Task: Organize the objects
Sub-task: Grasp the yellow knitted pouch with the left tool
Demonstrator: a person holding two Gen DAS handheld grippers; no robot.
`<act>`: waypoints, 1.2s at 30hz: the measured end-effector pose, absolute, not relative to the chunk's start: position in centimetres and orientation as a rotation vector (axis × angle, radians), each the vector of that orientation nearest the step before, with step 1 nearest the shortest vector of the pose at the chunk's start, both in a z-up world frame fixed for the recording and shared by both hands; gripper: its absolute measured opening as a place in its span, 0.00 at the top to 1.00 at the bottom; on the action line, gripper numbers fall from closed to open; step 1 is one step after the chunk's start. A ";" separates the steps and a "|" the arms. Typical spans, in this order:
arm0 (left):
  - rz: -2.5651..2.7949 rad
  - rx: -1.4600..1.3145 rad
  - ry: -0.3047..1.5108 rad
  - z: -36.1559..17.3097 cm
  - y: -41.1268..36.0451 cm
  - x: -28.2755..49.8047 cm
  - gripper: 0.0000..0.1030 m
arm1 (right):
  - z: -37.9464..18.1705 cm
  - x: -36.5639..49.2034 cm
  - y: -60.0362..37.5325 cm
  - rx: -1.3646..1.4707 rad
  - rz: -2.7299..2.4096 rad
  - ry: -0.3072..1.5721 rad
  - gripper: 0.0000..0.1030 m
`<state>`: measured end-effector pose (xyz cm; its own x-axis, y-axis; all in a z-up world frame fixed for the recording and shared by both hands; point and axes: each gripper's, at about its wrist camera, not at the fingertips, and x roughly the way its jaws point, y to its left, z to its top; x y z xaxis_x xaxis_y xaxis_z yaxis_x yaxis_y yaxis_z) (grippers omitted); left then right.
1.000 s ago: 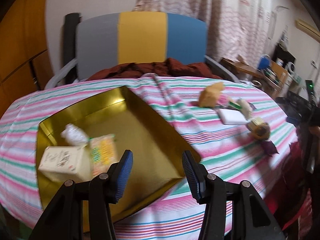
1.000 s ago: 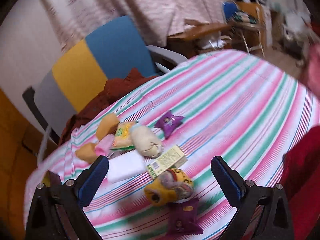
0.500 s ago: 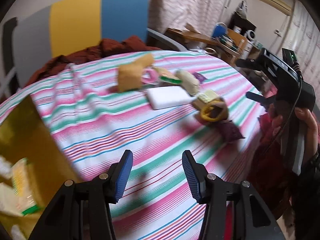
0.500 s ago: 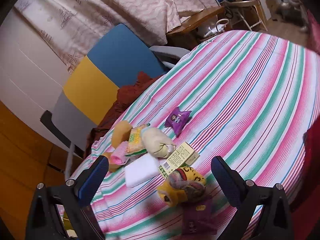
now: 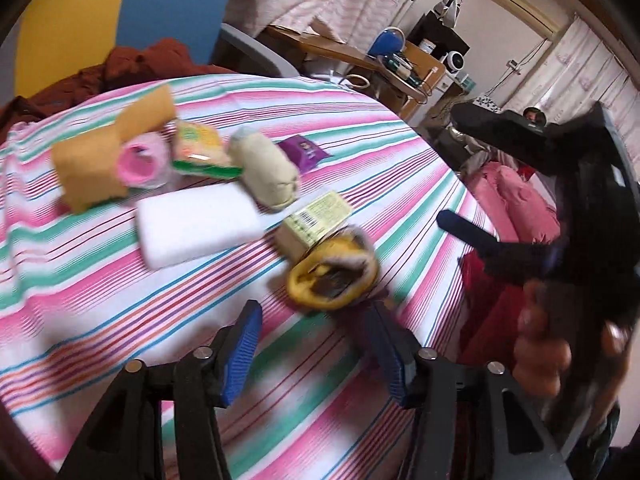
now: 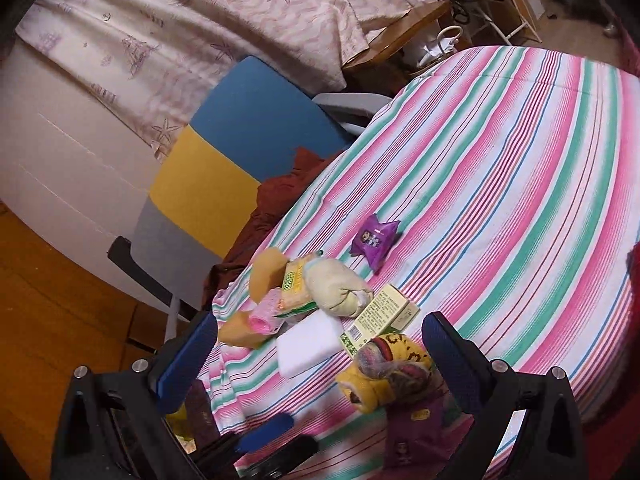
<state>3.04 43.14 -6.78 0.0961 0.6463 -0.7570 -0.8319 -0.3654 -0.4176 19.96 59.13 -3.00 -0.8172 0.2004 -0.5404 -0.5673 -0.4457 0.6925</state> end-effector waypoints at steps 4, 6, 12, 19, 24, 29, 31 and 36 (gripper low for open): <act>1.528 -1.196 0.181 -7.8 45.8 3.3 0.34 | -3.1 20.0 59.2 -0.526 2.286 1.315 0.00; 1.534 -1.212 0.176 -8.5 47.1 3.3 0.34 | -3.1 20.0 59.3 -0.522 2.288 1.326 0.00; 1.547 -1.268 0.211 -10.6 50.0 3.0 0.35 | -3.4 20.0 59.6 -0.524 2.281 1.341 0.00; 1.549 -1.172 0.249 -10.1 47.8 2.9 0.61 | -3.7 19.6 59.7 -0.570 2.265 1.332 0.00; 1.609 -1.123 0.254 -9.6 42.8 2.4 0.62 | -4.0 19.4 59.8 -0.603 2.240 1.325 0.00; 1.720 -1.089 0.196 -10.1 36.4 1.6 0.62 | -4.5 18.2 59.6 -0.722 2.215 1.284 0.00; 1.725 -1.078 0.191 -10.5 35.4 1.3 0.62 | -4.8 17.3 59.3 -0.803 2.198 1.230 0.00; 1.727 -1.052 0.180 -11.1 36.7 1.4 0.62 | -5.6 14.9 58.4 -1.027 2.150 1.086 0.00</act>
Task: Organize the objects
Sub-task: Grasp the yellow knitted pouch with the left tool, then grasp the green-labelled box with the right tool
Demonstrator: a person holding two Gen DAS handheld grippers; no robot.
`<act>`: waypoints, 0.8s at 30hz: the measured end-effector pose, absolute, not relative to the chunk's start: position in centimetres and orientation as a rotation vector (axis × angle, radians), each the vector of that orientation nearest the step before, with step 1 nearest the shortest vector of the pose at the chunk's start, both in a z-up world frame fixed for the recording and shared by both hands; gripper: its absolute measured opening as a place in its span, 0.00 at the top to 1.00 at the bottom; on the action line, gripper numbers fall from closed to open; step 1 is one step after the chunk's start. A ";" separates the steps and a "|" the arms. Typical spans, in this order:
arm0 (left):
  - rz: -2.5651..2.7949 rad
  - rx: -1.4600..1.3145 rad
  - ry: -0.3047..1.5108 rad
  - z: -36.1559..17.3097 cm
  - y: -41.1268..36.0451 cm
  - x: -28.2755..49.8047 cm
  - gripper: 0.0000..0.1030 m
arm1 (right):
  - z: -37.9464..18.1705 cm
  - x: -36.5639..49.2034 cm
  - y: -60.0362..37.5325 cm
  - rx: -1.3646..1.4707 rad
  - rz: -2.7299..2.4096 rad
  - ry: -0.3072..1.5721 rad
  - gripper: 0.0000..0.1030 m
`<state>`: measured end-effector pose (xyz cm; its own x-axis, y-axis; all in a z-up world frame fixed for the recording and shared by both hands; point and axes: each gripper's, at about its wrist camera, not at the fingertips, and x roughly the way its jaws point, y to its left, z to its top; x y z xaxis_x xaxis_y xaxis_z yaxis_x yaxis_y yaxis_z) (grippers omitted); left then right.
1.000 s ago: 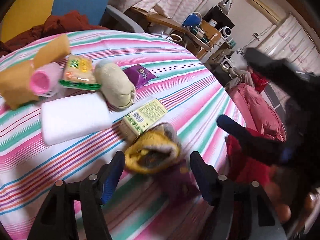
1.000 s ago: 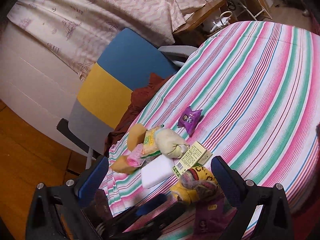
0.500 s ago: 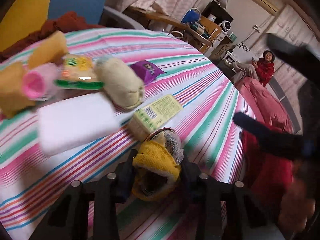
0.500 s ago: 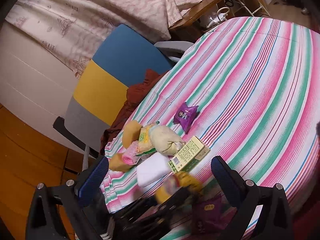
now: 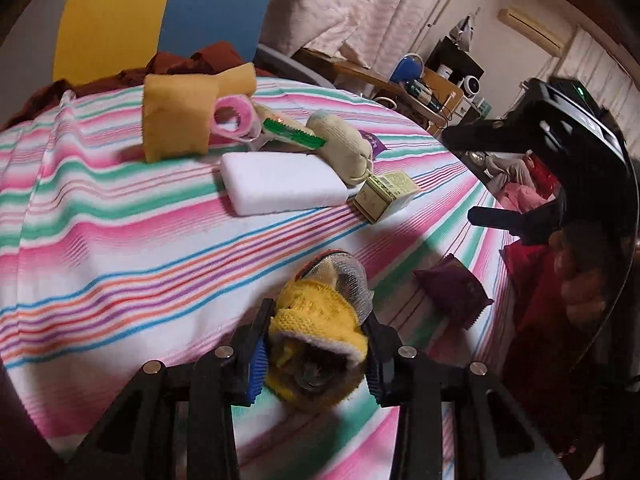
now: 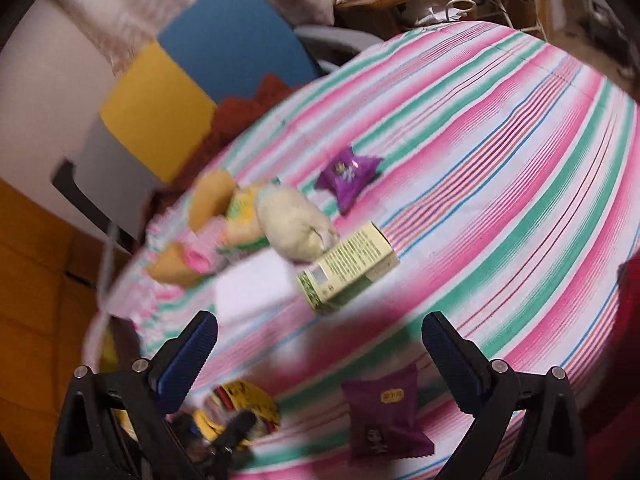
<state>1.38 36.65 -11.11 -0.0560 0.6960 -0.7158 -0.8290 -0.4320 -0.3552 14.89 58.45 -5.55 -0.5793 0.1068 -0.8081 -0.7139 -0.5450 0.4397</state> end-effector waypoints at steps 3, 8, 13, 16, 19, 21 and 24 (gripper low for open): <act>1.718 -1.062 0.158 -11.5 36.8 1.1 0.62 | -5.8 13.3 58.6 -1.155 2.114 0.961 0.00; 1.687 -1.089 0.096 -12.0 36.7 0.7 0.61 | -7.2 9.4 60.1 -1.355 2.074 0.766 0.00; 1.696 -1.067 0.103 -12.1 36.6 1.0 0.61 | -9.2 7.9 61.2 -1.392 2.082 0.727 0.00; 1.697 -1.063 0.096 -12.2 36.7 1.0 0.60 | -10.1 8.1 61.8 -1.423 2.050 0.707 0.00; 1.699 -1.059 0.095 -12.3 36.8 1.0 0.60 | -10.0 8.4 62.3 -1.403 2.050 0.709 0.00; 1.699 -1.058 0.096 -12.3 36.8 1.1 0.60 | -9.8 8.5 62.4 -1.393 2.060 0.698 0.00; 1.699 -1.058 0.095 -12.3 36.7 1.1 0.60 | -9.7 8.5 62.4 -1.398 2.073 0.682 0.00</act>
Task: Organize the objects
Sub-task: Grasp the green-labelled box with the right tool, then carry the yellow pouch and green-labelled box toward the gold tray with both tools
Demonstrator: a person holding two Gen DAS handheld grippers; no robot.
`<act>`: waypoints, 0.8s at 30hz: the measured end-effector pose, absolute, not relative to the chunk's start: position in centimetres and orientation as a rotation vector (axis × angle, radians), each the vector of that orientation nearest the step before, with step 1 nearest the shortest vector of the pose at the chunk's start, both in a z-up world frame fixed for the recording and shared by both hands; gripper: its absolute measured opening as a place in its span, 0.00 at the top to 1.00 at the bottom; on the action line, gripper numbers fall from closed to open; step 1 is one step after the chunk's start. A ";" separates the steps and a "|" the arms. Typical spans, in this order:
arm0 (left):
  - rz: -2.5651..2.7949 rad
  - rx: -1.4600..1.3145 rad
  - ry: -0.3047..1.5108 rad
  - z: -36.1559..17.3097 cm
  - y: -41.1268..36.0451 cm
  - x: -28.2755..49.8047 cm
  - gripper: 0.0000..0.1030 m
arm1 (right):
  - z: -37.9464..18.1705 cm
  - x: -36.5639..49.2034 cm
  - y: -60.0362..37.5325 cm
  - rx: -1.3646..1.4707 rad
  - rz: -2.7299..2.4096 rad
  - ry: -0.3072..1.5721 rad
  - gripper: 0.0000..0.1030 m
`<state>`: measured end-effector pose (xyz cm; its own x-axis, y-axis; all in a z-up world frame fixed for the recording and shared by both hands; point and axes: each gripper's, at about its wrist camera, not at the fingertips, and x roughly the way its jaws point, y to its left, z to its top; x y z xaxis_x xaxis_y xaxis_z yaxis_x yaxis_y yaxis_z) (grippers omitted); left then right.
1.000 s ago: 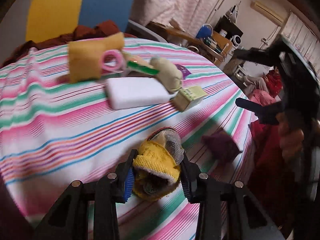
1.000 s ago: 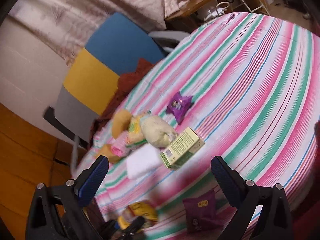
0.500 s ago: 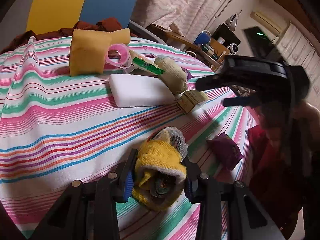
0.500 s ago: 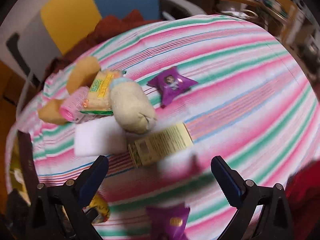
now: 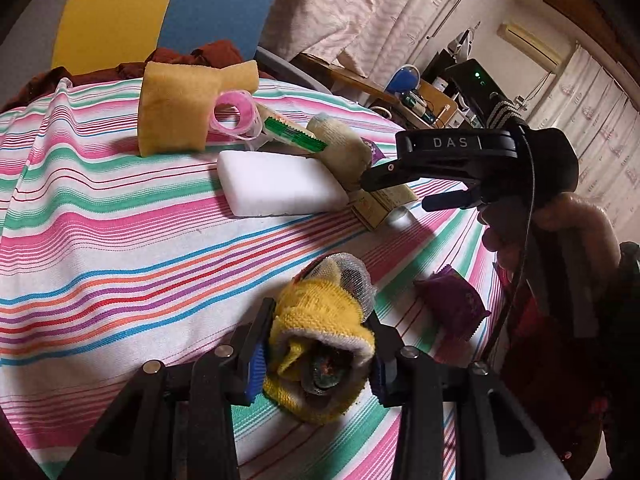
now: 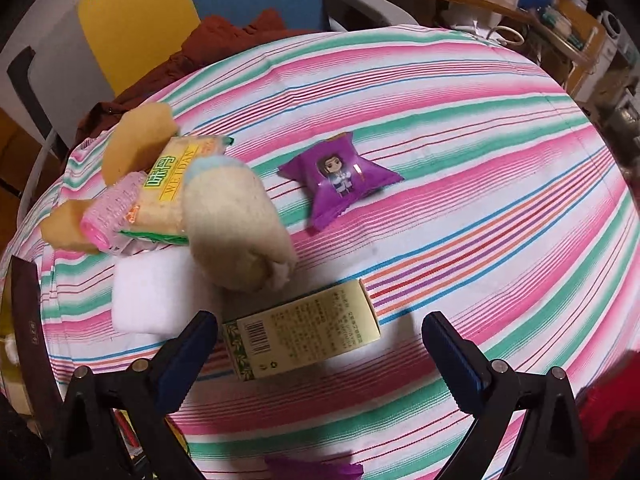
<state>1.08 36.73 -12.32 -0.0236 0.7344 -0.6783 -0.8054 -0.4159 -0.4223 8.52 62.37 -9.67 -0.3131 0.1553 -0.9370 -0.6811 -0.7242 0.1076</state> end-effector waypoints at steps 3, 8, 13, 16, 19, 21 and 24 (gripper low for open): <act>1.699 -1.057 0.097 -12.3 36.7 1.1 0.60 | -9.6 8.2 62.2 -1.411 2.082 0.650 0.00; 1.705 -1.051 0.108 -12.2 36.7 1.2 0.60 | -9.7 7.9 61.5 -1.454 2.093 0.603 0.26; 1.716 -1.041 0.127 -12.0 36.8 1.4 0.60 | -9.3 8.4 61.8 -1.432 2.103 0.622 0.26; 1.726 -1.031 0.147 -12.0 36.8 1.6 0.60 | -8.8 9.3 62.6 -1.385 2.089 0.664 0.26; 1.735 -1.024 0.165 -11.9 36.8 1.8 0.60 | -8.1 10.3 63.3 -1.317 2.092 0.711 0.26; 1.739 -1.020 0.174 -11.9 36.7 1.9 0.60 | -7.5 10.9 63.7 -1.268 2.100 0.739 0.26; 1.745 -1.019 0.195 -11.7 36.8 2.1 0.62 | -6.7 11.4 64.0 -1.199 2.134 0.758 0.26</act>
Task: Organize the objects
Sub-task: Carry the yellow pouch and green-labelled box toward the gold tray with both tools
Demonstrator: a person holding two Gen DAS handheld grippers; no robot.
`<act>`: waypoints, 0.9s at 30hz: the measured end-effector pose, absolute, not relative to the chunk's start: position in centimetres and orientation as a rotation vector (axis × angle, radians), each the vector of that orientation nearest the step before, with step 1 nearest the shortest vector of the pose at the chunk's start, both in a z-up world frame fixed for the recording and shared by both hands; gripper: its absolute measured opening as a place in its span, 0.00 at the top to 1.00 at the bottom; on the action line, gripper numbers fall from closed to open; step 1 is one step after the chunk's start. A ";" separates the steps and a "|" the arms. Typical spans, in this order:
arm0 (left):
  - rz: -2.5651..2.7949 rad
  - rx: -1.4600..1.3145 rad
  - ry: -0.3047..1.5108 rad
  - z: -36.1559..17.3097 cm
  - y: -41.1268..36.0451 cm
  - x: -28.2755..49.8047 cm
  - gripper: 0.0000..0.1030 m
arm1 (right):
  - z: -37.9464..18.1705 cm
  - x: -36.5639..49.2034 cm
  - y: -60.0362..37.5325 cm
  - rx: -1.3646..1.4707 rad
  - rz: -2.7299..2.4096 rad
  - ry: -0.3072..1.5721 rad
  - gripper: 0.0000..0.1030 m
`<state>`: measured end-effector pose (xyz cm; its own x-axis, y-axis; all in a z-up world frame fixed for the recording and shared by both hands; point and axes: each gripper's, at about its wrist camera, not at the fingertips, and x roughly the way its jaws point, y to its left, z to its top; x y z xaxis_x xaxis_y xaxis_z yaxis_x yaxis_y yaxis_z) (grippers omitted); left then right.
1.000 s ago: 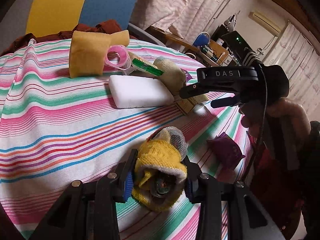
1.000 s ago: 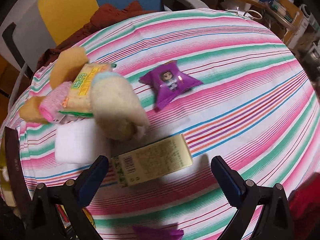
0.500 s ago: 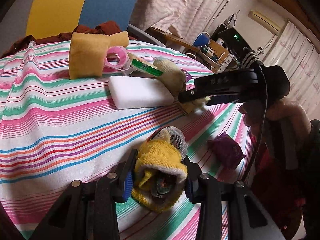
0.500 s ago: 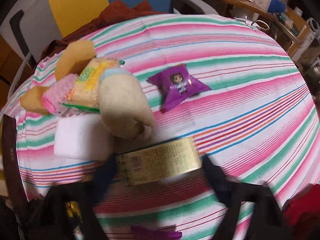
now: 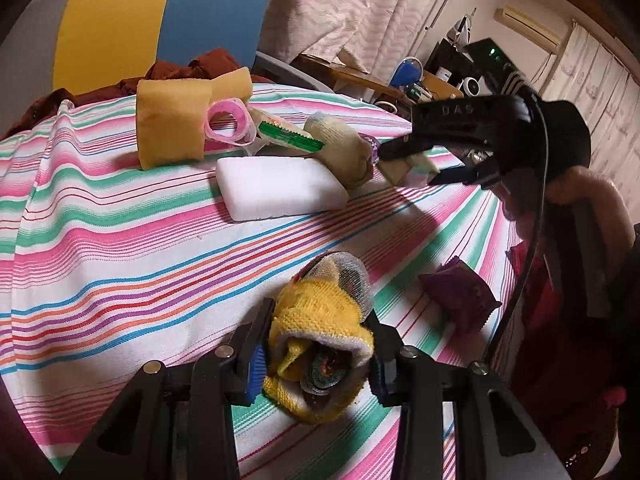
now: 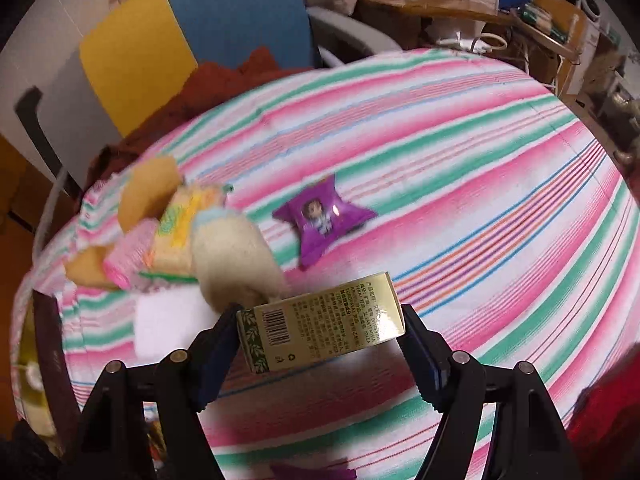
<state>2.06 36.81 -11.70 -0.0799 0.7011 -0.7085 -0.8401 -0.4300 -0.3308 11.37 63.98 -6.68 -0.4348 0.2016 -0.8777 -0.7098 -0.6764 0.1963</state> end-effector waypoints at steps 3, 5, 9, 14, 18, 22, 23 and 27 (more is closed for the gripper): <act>1.756 -1.022 0.225 -10.8 36.8 2.5 0.67 | -6.0 10.2 63.3 -1.139 2.169 0.745 0.26; 1.766 -1.010 0.246 -10.2 36.5 2.9 0.68 | -5.5 10.1 63.4 -1.094 2.192 0.751 0.26; 1.782 -0.998 0.228 -8.5 34.9 3.2 0.68 | -4.7 10.5 62.8 -1.034 2.245 0.770 0.26; 1.841 -0.981 0.207 -6.3 31.9 3.4 0.68 | -3.8 10.0 61.8 -1.015 2.324 0.733 0.26; 1.884 -0.970 0.172 -4.7 29.5 3.1 0.68 | -3.5 9.7 61.0 -1.006 2.377 0.727 0.26; 1.965 -0.956 0.123 -3.2 26.2 2.0 0.68 | -2.9 9.5 59.7 -1.007 2.425 0.711 0.26; 1.987 -0.954 0.113 -2.9 25.4 1.7 0.68 | -2.7 9.5 59.3 -1.011 2.431 0.703 0.26; 2.105 -0.953 0.039 -1.6 21.2 -0.4 0.68 | -1.9 9.0 57.5 -1.038 2.467 0.687 0.26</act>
<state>-0.41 21.19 -1.60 -0.3896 0.6609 -0.6414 -0.6842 -0.6739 -0.2788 8.97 57.53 -1.95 -0.6571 0.1497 -0.7388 -0.5102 -0.8098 0.2897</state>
